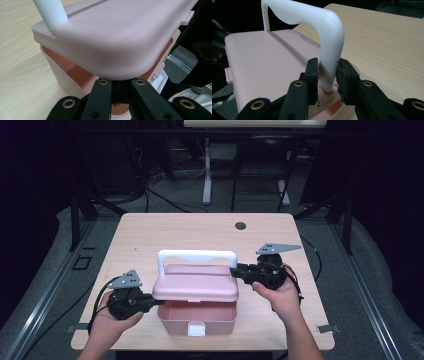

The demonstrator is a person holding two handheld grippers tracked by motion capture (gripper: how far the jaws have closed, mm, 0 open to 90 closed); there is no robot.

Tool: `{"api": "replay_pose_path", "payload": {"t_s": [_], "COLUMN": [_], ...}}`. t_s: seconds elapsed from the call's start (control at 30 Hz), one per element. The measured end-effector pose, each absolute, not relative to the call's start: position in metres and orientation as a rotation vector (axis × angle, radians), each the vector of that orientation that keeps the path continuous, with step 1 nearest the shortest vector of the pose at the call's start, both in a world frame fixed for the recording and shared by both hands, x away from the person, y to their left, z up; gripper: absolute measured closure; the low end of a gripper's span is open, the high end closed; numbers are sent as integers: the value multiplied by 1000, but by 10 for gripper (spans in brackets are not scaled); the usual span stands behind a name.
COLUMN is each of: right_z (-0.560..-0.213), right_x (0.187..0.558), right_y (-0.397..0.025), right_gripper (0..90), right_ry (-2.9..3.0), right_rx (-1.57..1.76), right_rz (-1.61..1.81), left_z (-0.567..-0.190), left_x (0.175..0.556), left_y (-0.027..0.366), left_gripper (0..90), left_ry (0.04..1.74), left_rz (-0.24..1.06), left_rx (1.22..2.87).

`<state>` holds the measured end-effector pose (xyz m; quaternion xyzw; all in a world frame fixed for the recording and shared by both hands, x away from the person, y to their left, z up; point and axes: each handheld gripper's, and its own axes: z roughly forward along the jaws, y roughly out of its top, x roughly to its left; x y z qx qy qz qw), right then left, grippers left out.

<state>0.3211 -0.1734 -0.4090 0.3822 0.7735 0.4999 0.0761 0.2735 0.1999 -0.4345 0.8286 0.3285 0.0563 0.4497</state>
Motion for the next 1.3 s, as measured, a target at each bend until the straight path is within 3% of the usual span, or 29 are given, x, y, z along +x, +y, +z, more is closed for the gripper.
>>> {"api": "replay_pose_path", "payload": {"t_s": [0.7, 1.0, 1.3], "right_z": [-404, -411, -417], "right_x": [304, 298, 289], "right_y": [-183, -190, -186], "right_gripper": [778, 895, 899], "right_ry": [2258, 2248, 2266], "right_rx": [1142, 1182, 1188], "right_rz": [1453, 1383, 1327], "left_z": [-423, -415, -408], "left_x": [282, 288, 295], "left_y": [201, 201, 200], "left_gripper": [898, 897, 897], "left_ry": [782, 772, 770], "left_rz": [165, 189, 206], "left_rx": [2017, 2004, 1990]}}
